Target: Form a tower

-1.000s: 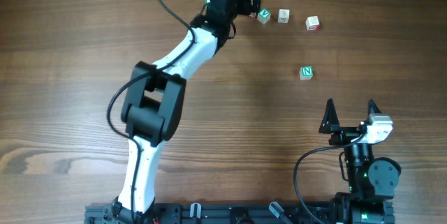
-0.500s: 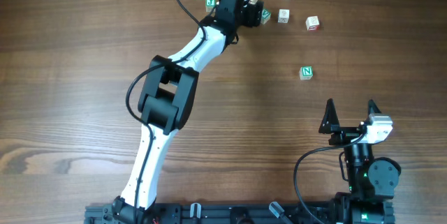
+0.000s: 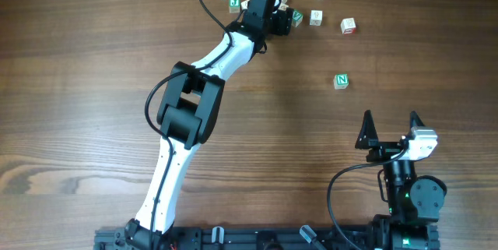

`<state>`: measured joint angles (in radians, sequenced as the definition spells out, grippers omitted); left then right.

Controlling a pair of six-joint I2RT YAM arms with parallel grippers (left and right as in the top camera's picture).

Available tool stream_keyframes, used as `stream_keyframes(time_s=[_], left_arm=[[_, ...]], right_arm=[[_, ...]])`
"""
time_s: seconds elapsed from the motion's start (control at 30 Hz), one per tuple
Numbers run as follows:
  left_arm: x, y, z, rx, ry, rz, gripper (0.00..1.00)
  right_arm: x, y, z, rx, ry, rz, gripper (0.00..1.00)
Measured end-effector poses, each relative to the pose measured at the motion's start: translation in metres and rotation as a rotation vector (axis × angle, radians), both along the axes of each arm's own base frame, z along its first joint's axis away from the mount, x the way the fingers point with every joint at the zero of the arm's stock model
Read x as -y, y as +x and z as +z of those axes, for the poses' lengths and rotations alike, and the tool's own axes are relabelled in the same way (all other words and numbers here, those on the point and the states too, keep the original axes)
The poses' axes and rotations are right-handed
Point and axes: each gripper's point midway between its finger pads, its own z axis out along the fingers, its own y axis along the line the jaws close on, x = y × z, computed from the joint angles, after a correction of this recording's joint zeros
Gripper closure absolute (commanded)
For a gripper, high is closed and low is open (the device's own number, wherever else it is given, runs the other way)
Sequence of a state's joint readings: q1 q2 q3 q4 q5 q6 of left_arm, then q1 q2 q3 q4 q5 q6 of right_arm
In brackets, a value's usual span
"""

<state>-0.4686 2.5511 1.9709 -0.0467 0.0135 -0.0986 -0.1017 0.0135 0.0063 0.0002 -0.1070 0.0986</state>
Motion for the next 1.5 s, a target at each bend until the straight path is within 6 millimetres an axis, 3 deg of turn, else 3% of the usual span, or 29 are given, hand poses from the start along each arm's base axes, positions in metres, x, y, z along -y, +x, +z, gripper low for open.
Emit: stream_keyframes(time_s=[0.17,0.3,0.57,0.77,1.07,1.33,1.43,1.5], left_arm=[[0.001,0.003,0.004,0.014,-0.02,0.009,0.13],[0.005,0.013,0.019,0.058,-0.1,0.044,0.12],[-0.009,0.02,0.019,0.05,-0.127,0.085,0.05],[-0.008,0.02,-0.015,0.025,-0.107,0.084,0.04],[-0.007,0.016,-0.018,0.006,-0.094,0.082,0.45],[-0.014,0.012,-0.015,-0.022,-0.062,0.119,0.62],[-0.016,0.012,0.008,-0.006,-0.057,0.136,0.62],[-0.016,0.012,0.042,0.027,-0.072,0.139,0.62]], right_arm=[[0.0,0.0,0.0,0.0,0.0,0.0,0.0],[0.0,0.0,0.0,0.0,0.0,0.0,0.0],[0.0,0.0,0.0,0.0,0.0,0.0,0.0],[0.0,0.0,0.0,0.0,0.0,0.0,0.0],[0.0,0.0,0.0,0.0,0.0,0.0,0.0],[0.0,0.0,0.0,0.0,0.0,0.0,0.0],[0.0,0.0,0.0,0.0,0.0,0.0,0.0],[0.0,0.0,0.0,0.0,0.0,0.0,0.0]])
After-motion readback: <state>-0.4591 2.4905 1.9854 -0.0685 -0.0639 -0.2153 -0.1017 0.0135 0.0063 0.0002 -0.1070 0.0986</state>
